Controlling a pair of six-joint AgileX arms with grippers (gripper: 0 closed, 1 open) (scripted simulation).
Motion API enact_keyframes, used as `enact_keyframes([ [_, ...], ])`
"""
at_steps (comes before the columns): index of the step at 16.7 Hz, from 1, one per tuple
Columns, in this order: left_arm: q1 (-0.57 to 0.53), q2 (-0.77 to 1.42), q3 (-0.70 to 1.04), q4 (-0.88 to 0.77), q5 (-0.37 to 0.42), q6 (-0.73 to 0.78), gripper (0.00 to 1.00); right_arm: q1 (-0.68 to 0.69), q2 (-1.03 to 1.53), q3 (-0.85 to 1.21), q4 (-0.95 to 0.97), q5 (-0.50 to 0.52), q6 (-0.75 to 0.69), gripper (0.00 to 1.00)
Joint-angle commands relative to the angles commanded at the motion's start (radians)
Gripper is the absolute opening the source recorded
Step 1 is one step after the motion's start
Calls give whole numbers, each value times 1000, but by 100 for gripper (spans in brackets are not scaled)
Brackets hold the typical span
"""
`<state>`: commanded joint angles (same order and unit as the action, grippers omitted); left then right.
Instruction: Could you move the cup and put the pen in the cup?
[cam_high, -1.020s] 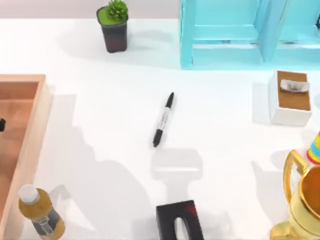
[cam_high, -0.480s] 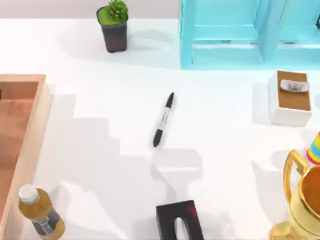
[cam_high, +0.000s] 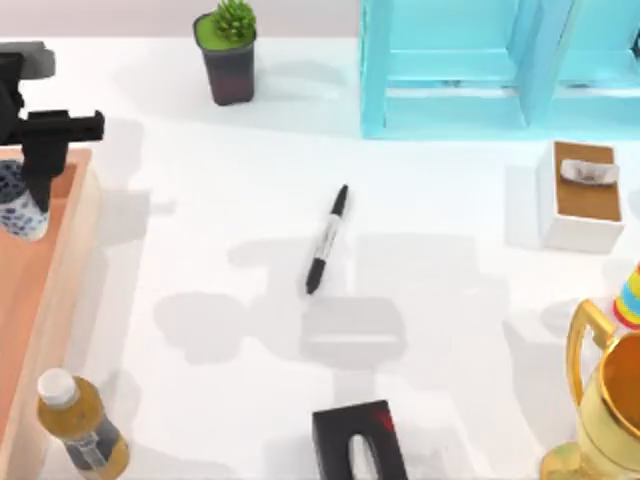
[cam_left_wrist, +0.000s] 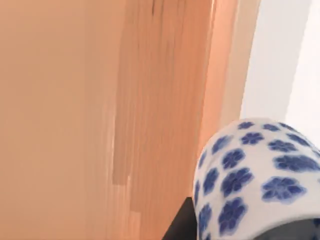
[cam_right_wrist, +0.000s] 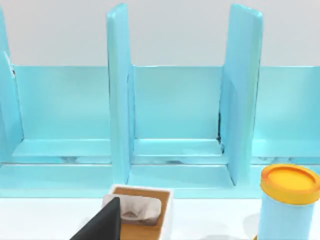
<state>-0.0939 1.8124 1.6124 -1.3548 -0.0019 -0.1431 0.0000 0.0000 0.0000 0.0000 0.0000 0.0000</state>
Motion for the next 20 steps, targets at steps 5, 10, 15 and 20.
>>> enact_keyframes([
  [5, -143, -38, 76, -136, 1, -74, 0, 0, 0, 0, 0, 0, 0, 100],
  [10, -142, -30, 76, -134, 1, -74, 0, 0, 0, 0, 0, 0, 0, 100],
  [15, -194, 139, 183, -73, 1, -132, 0, 0, 0, 0, 0, 0, 0, 100],
  [20, -274, 366, 315, 22, 0, -197, 0, 0, 0, 0, 0, 0, 0, 100],
])
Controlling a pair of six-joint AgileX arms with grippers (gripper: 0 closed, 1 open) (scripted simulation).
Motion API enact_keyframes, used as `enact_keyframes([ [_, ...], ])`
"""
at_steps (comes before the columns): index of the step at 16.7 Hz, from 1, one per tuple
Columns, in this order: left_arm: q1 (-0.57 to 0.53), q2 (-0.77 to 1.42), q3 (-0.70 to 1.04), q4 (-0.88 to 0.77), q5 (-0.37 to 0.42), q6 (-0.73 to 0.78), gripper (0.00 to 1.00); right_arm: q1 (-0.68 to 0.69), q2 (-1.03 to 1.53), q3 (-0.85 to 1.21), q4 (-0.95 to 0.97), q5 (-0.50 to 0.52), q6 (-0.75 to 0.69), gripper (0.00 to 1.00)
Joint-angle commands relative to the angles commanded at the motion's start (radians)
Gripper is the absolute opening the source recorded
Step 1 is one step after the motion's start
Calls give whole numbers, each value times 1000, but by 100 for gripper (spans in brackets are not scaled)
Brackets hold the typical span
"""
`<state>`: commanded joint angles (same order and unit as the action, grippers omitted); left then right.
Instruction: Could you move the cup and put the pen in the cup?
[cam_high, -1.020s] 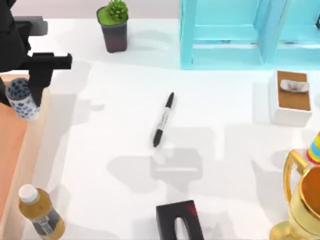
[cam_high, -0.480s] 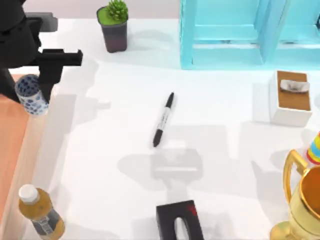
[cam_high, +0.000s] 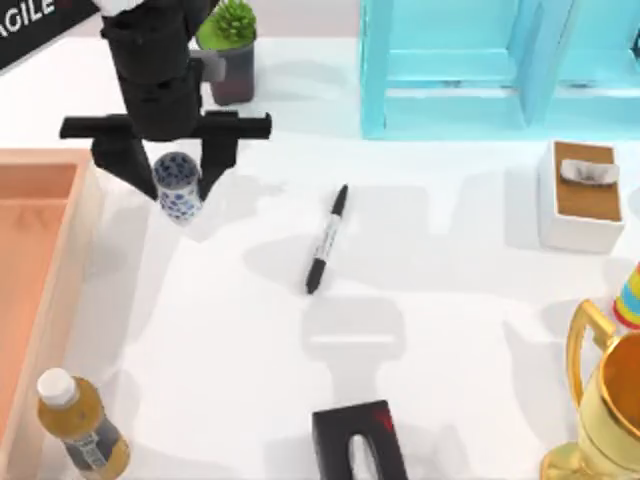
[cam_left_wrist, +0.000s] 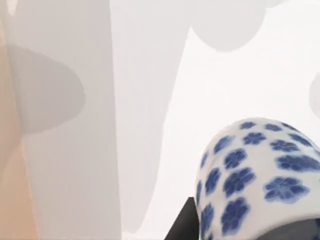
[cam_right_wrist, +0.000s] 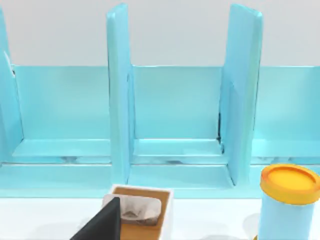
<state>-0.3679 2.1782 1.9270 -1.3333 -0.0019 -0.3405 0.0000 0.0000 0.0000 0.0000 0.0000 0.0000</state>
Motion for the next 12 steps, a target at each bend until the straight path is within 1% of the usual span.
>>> enact_keyframes([
  [6, -5, 24, 9, 15, 1, -7, 0, 0, 0, 0, 0, 0, 0, 100],
  [12, -6, 37, -110, 163, 1, -6, 0, 0, 0, 0, 0, 0, 0, 100],
])
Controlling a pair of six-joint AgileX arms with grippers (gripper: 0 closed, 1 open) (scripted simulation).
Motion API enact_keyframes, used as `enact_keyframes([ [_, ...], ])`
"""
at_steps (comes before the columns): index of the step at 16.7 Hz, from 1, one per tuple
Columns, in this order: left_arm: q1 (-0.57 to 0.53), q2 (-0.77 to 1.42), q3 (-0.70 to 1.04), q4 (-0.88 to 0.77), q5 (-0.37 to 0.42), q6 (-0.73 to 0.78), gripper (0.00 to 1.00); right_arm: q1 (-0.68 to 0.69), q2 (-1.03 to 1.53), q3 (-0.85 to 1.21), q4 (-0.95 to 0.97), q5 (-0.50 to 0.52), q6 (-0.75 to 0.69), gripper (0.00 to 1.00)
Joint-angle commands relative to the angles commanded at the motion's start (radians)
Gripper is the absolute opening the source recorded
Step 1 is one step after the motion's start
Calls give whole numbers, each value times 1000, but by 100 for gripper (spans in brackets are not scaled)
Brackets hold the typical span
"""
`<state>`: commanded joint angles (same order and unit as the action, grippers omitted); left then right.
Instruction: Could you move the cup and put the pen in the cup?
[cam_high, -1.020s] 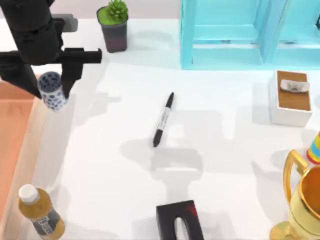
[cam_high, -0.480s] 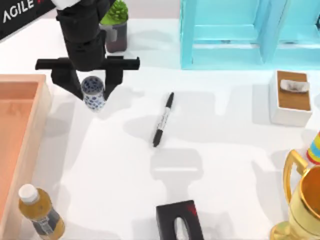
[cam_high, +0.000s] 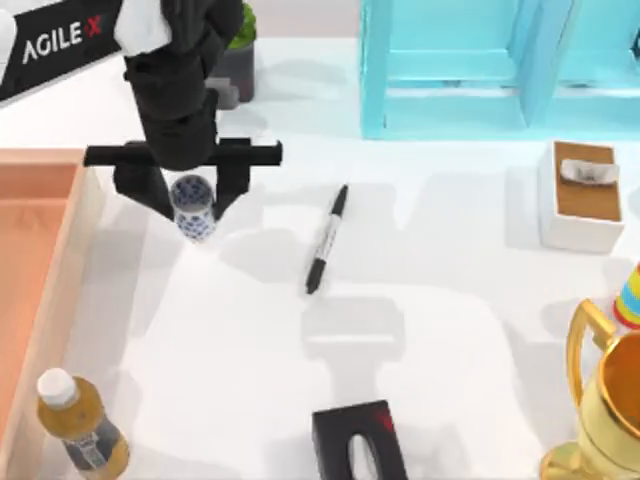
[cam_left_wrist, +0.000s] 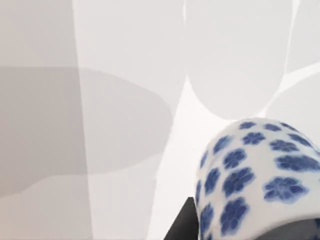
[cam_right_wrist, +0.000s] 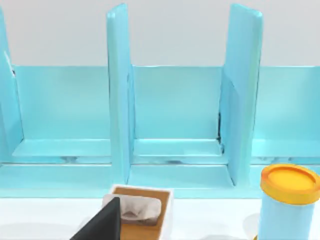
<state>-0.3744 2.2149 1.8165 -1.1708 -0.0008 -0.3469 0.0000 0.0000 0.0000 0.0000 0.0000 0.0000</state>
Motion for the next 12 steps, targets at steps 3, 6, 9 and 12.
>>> enact_keyframes([
  [3, -2, 8, -18, 17, -1, 0, 0, 0, 0, 0, 0, 0, 0, 100],
  [6, -2, 8, -18, 17, -1, 0, 8, 0, 0, 0, 0, 0, 0, 100],
  [9, -2, 8, -18, 17, -1, 0, 30, 0, 0, 0, 0, 0, 0, 100],
  [12, -2, 8, -18, 17, -1, 0, 53, 0, 0, 0, 0, 0, 0, 100],
])
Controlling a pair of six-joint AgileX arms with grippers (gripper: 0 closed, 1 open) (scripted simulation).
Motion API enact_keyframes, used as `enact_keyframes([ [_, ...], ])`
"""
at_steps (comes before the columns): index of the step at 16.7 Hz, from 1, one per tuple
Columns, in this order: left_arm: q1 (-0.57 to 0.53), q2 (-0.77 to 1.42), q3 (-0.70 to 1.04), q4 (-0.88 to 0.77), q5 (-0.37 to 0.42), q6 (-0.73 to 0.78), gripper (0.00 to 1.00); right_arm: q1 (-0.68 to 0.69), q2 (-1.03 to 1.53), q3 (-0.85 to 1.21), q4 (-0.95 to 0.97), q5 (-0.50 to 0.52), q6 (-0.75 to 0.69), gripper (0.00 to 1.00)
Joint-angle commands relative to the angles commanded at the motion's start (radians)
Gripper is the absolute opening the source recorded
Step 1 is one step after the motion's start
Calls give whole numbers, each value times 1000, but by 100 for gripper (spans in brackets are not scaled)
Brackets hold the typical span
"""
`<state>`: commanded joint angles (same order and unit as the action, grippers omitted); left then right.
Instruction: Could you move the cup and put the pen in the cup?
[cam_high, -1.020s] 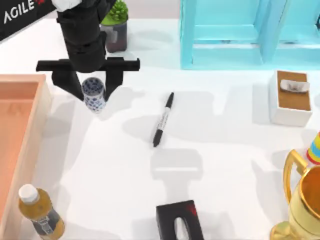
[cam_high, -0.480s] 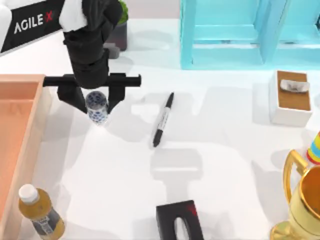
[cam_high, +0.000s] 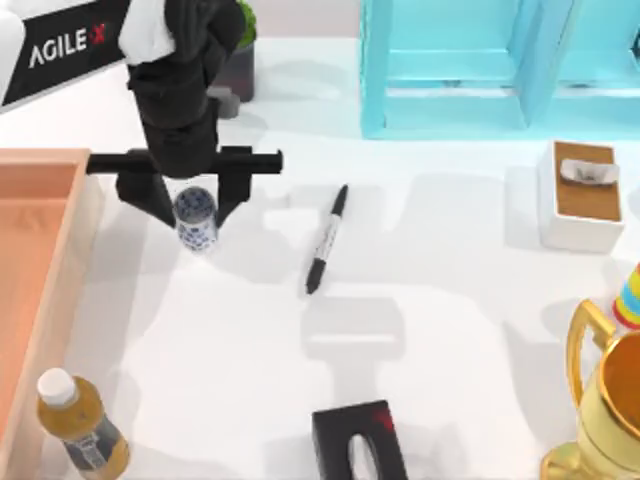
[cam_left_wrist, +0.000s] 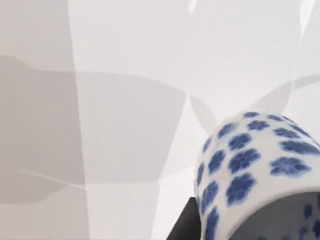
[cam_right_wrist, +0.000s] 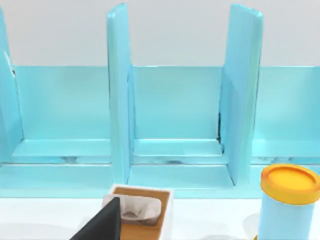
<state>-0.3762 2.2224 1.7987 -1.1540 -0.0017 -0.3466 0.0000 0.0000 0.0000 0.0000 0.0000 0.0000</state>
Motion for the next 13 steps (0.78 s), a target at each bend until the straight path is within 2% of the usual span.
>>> enact_keyframes([
  [6, 0, 0, 0, 0, 0, 0, 98, 0, 0, 0, 0, 0, 0, 100],
  [13, 0, 0, 0, 0, 0, 0, 100, 0, 0, 0, 0, 0, 0, 100],
])
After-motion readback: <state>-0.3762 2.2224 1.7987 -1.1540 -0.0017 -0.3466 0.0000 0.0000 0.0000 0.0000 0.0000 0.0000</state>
